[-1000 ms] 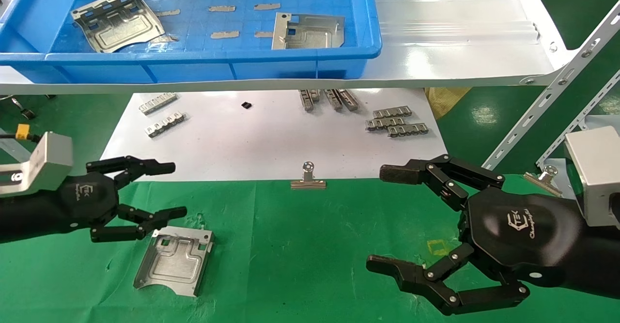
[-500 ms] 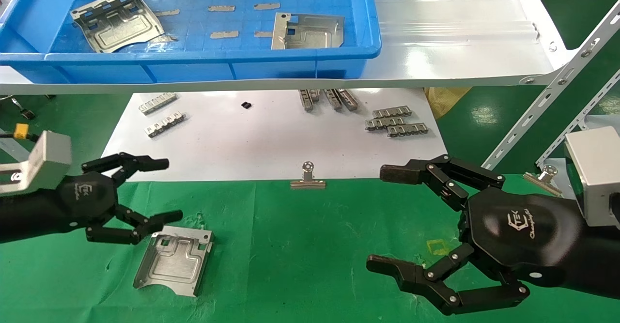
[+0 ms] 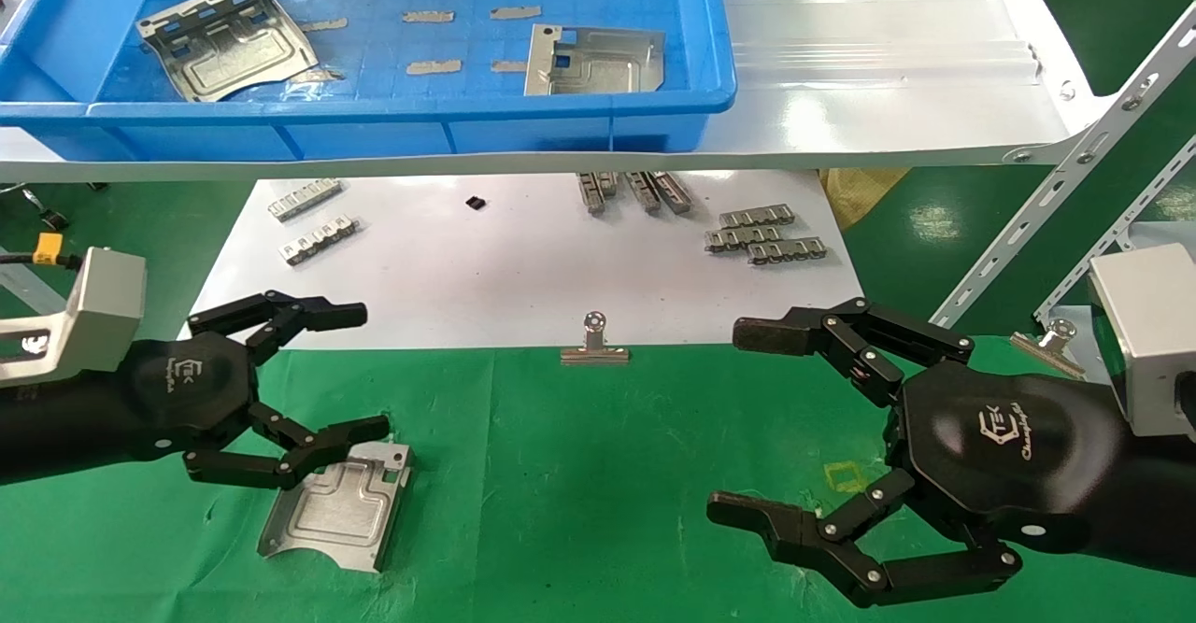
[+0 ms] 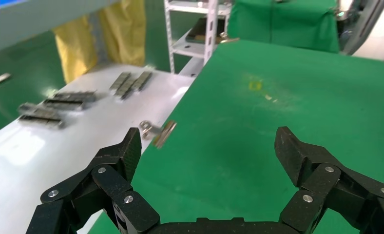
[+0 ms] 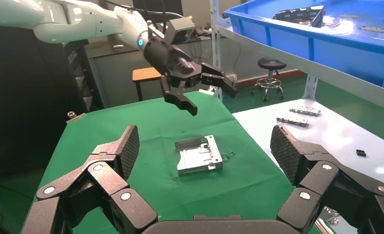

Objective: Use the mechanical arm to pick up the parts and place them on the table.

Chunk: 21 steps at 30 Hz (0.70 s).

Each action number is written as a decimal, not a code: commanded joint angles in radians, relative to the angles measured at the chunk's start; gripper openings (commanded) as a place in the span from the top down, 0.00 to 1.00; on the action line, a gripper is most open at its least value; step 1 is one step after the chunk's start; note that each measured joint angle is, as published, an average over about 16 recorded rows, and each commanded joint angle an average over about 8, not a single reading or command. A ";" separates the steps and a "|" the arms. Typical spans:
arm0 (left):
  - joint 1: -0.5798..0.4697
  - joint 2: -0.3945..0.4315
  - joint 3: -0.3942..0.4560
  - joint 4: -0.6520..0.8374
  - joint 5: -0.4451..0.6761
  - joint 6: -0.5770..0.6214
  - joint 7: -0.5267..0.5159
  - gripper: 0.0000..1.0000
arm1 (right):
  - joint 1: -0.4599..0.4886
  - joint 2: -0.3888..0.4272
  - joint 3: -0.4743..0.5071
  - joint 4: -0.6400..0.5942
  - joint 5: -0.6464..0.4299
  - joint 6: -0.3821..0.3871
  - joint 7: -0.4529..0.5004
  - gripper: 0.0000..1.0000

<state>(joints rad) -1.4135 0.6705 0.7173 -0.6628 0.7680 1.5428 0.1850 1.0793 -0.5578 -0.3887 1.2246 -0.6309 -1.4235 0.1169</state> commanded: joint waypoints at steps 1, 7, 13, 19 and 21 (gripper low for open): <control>0.016 -0.003 -0.021 -0.030 -0.002 -0.002 -0.018 0.00 | 0.000 0.000 0.000 0.000 0.000 0.000 0.000 0.00; 0.064 -0.011 -0.083 -0.117 -0.007 -0.009 -0.070 0.00 | 0.000 0.000 0.000 0.000 0.000 0.000 0.000 0.00; 0.112 -0.020 -0.145 -0.205 -0.012 -0.016 -0.123 0.00 | 0.000 0.000 0.000 0.000 0.000 0.000 0.000 0.00; 0.160 -0.028 -0.206 -0.293 -0.018 -0.022 -0.176 0.00 | 0.000 0.000 0.000 0.000 0.000 0.000 0.000 0.00; 0.176 -0.031 -0.227 -0.322 -0.019 -0.024 -0.193 0.00 | 0.000 0.000 0.000 0.000 0.000 0.000 0.000 0.00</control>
<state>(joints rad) -1.2376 0.6397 0.4902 -0.9852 0.7486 1.5183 -0.0083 1.0793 -0.5578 -0.3887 1.2246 -0.6309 -1.4235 0.1169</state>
